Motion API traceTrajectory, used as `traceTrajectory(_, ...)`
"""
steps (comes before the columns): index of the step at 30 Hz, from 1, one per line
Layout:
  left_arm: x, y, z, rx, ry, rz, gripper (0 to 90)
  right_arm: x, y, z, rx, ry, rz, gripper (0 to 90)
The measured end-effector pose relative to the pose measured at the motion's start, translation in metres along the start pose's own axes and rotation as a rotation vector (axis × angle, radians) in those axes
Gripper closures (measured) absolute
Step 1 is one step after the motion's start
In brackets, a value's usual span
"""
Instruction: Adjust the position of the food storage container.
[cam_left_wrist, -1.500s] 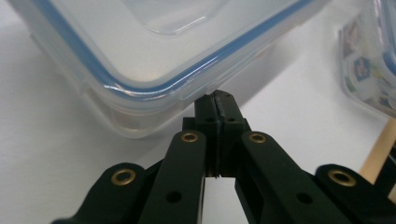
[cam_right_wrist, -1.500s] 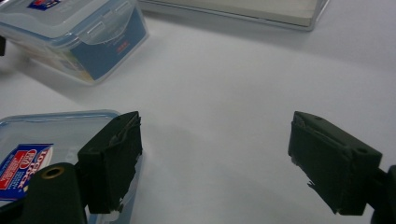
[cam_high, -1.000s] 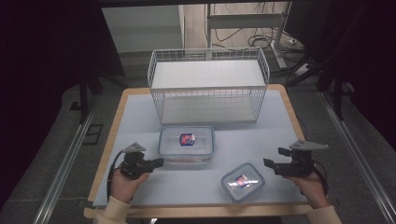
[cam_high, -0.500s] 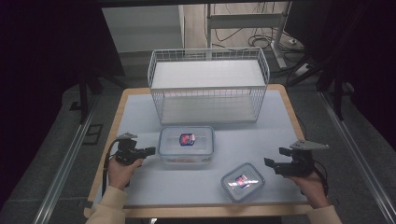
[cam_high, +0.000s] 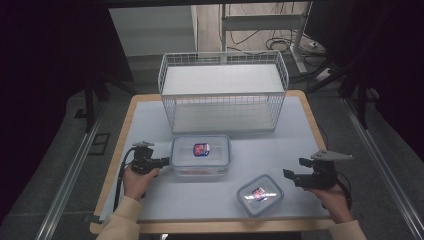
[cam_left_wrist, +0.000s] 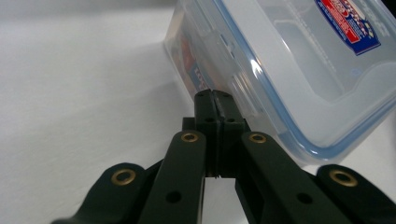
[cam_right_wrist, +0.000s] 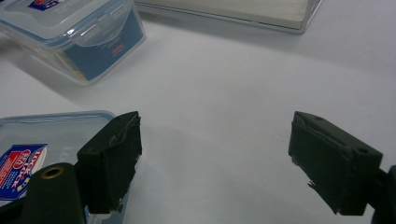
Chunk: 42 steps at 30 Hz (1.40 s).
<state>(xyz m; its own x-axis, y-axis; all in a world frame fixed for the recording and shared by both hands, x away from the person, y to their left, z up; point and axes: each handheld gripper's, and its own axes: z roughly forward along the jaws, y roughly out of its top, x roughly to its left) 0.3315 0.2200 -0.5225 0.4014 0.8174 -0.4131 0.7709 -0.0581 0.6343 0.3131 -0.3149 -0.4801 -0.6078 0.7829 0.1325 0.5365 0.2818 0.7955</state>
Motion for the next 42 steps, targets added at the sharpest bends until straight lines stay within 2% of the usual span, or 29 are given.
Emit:
traceTrajectory(7, -0.006, 0.007, 0.011, -0.006, -0.009, -0.001, 89.8, -0.001, 0.0, 0.0, 0.002, -0.001, 0.002, 17.0)
traceTrajectory(12, -0.021, 0.014, 0.025, 0.008, -0.028, 0.014, 89.8, -0.004, -0.001, -0.001, 0.004, -0.002, 0.002, 17.0)
traceTrajectory(20, -0.035, 0.019, 0.039, 0.003, -0.042, 0.014, 89.8, -0.006, 0.001, 0.001, 0.004, -0.002, 0.005, 17.0)
traceTrajectory(26, -0.04, 0.02, 0.043, 0.001, -0.054, 0.009, 89.8, -0.006, 0.002, 0.007, 0.02, 0.005, -0.005, 16.7)
traceTrajectory(29, -0.044, 0.022, 0.047, -0.002, -0.05, 0.012, 89.8, -0.006, 0.003, 0.008, 0.021, 0.008, -0.004, 16.7)
traceTrajectory(30, -0.046, 0.023, 0.048, 0.002, -0.037, 0.027, 89.7, -0.006, 0.003, 0.008, 0.017, 0.009, -0.008, 16.7)
traceTrajectory(34, -0.048, 0.023, 0.047, -0.007, -0.024, 0.037, 89.8, -0.004, 0.004, 0.007, 0.012, 0.013, -0.009, 16.6)
traceTrajectory(39, -0.044, 0.022, 0.032, -0.041, -0.035, 0.04, 89.7, -0.002, 0.005, 0.005, -0.001, 0.025, 0.0, 16.2)
traceTrajectory(41, -0.045, 0.021, 0.025, -0.055, -0.042, 0.048, 89.6, -0.002, 0.007, 0.004, -0.019, 0.032, 0.019, 15.3)
traceTrajectory(42, -0.047, 0.019, 0.016, -0.069, -0.039, 0.065, 88.9, -0.003, 0.009, 0.005, -0.031, 0.044, 0.041, 15.1)
